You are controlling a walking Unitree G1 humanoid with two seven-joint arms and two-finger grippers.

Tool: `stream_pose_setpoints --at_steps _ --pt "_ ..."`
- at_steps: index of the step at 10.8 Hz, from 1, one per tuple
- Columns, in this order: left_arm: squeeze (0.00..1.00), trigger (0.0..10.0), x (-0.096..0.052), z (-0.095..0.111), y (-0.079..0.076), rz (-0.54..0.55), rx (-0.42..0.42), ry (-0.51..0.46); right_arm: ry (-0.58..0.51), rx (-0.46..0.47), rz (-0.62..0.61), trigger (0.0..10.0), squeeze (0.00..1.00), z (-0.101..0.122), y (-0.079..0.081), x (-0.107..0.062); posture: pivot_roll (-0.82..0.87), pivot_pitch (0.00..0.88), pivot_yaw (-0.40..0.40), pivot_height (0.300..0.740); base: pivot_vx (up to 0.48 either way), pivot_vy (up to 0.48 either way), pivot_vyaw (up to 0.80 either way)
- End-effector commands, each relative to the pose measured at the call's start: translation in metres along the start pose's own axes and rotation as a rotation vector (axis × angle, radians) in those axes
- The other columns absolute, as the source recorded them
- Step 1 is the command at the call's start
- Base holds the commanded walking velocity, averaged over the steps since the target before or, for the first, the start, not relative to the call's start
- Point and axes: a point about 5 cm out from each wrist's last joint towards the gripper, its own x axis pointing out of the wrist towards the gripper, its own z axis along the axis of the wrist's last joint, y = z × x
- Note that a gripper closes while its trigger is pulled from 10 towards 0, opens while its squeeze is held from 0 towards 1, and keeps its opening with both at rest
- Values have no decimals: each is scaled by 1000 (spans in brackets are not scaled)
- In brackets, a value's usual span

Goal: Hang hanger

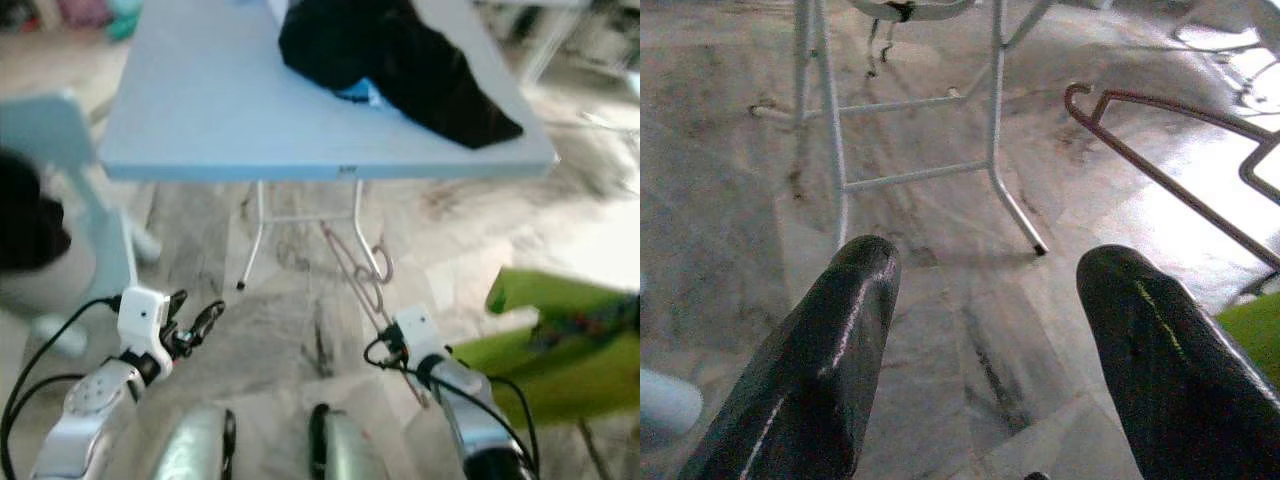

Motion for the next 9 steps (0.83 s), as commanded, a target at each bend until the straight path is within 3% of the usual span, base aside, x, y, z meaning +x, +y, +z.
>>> stream_pose_setpoints --at_steps 1,7,9 --pt "0 10000 -3 -2 1 -9 1 21 23 19 8 10000 0 -7 8 -1 13 247 -74 740 0 480 -800" --pt "0 10000 3 0 4 5 4 4 44 67 -53 10000 0 -7 3 -1 9 230 -76 740 0 461 -800" --pt "0 10000 5 2 5 -8 23 3 49 131 -95 10000 0 -9 2 0 12 226 -73 740 0 396 -800"
